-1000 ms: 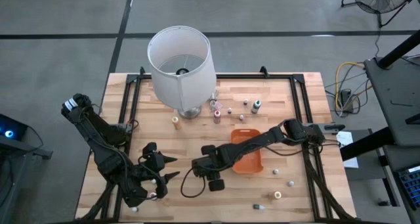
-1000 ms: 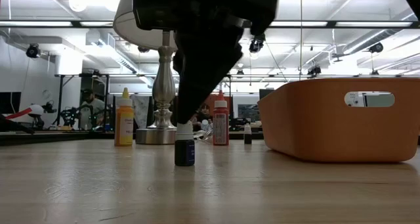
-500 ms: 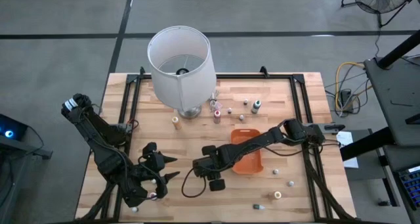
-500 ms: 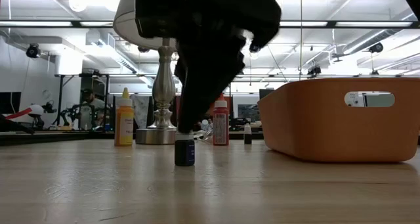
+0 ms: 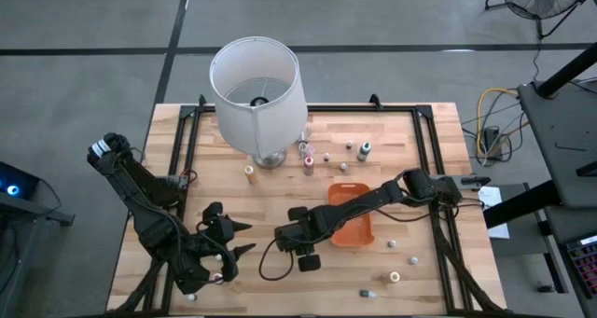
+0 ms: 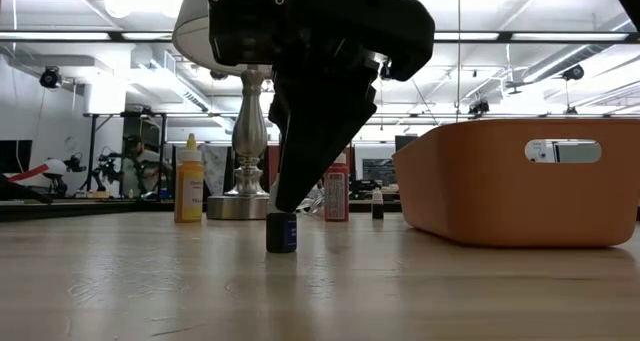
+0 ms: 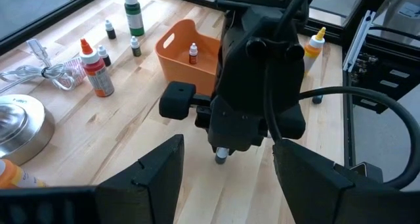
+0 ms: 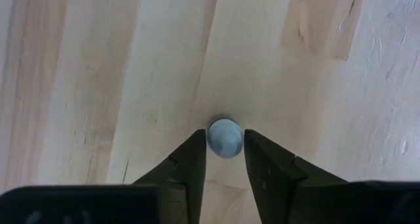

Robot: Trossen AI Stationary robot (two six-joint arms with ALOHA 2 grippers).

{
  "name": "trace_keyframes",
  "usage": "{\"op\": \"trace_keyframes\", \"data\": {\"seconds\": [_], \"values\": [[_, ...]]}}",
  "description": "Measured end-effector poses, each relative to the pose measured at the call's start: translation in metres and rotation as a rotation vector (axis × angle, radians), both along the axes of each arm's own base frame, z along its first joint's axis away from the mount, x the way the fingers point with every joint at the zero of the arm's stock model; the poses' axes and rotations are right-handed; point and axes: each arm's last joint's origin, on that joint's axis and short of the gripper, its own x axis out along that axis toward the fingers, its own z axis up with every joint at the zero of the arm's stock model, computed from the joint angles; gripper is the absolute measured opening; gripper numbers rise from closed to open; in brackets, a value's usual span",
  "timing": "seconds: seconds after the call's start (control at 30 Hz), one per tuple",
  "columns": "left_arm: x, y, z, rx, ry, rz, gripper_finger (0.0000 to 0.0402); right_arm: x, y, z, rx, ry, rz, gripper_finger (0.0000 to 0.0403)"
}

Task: Pick & Place food coloring
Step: Put the small food coloring bottle into the orange bin

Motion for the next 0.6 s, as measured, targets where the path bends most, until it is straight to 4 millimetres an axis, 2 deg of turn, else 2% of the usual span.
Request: {"op": "trace_keyframes", "data": {"seconds": [0.37,0.6], "values": [[-0.0001,0.0002,-0.0001,0.003,0.001,0.001,0.0206,0.0004,0.0001,0.0006,0.002,-0.005,0.0,0.0063],[-0.0001,0.0005,-0.0001,0.008,-0.003,0.006,0.0206,0.0001,0.0,0.0024,0.01,-0.006,-0.021,0.006]]}}
